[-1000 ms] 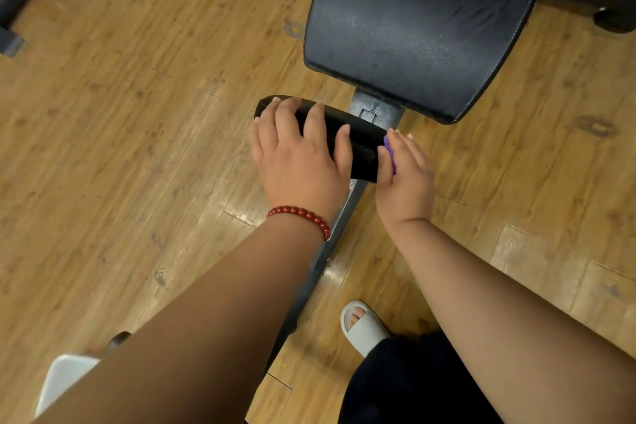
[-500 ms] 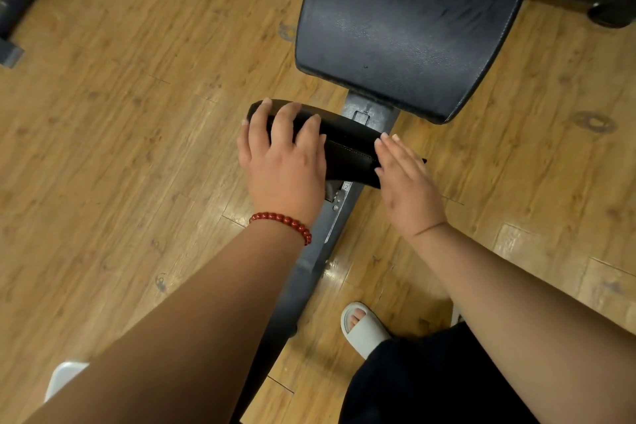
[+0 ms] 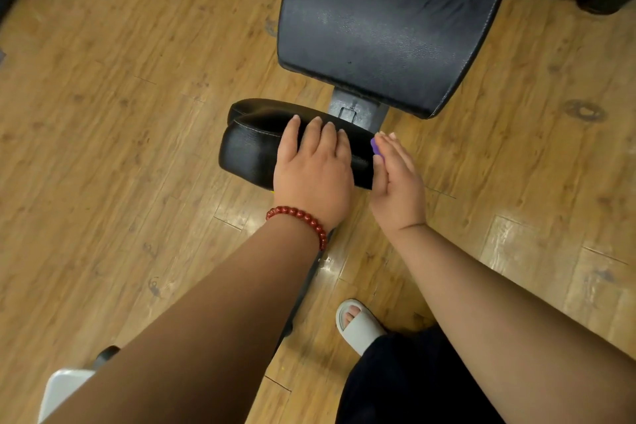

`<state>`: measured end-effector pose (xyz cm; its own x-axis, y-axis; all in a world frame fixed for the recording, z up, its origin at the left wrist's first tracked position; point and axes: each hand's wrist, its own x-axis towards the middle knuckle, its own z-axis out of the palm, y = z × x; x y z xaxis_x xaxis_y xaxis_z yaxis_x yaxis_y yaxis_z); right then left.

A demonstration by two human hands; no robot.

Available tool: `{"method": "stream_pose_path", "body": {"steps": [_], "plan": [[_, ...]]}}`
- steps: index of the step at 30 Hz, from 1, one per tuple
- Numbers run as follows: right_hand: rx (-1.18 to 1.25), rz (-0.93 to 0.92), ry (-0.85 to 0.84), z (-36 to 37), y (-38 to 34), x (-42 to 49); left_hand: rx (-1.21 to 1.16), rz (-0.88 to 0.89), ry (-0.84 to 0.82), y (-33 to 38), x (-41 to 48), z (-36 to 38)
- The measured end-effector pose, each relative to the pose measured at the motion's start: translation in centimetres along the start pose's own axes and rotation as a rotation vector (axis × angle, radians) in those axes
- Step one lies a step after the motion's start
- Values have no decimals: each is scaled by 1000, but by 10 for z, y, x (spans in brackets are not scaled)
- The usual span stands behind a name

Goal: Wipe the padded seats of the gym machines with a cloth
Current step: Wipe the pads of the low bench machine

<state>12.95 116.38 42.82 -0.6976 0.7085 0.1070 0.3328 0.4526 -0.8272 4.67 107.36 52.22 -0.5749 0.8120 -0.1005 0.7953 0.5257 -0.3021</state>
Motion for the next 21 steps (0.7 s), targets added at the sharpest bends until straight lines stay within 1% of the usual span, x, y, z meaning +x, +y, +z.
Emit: {"method": "stream_pose_path", "body": {"steps": [2, 5, 9, 13, 15, 19, 21], "plan": [[7, 1, 3, 0, 4, 0, 17, 41, -70, 7, 8, 7], [25, 19, -12, 1, 5, -4, 80, 43, -94, 13, 20, 17], [119, 65, -37, -1, 13, -3, 229, 68, -57, 12, 23, 28], [232, 211, -22, -2, 19, 11, 236, 99, -42, 12, 27, 34], [256, 238, -9, -1, 20, 13, 215, 95, -28, 15, 29, 37], [197, 129, -42, 2, 21, -4, 173, 79, 9, 21, 31, 43], [186, 115, -65, 3, 24, -8, 148, 73, 25, 23, 32, 44]]}}
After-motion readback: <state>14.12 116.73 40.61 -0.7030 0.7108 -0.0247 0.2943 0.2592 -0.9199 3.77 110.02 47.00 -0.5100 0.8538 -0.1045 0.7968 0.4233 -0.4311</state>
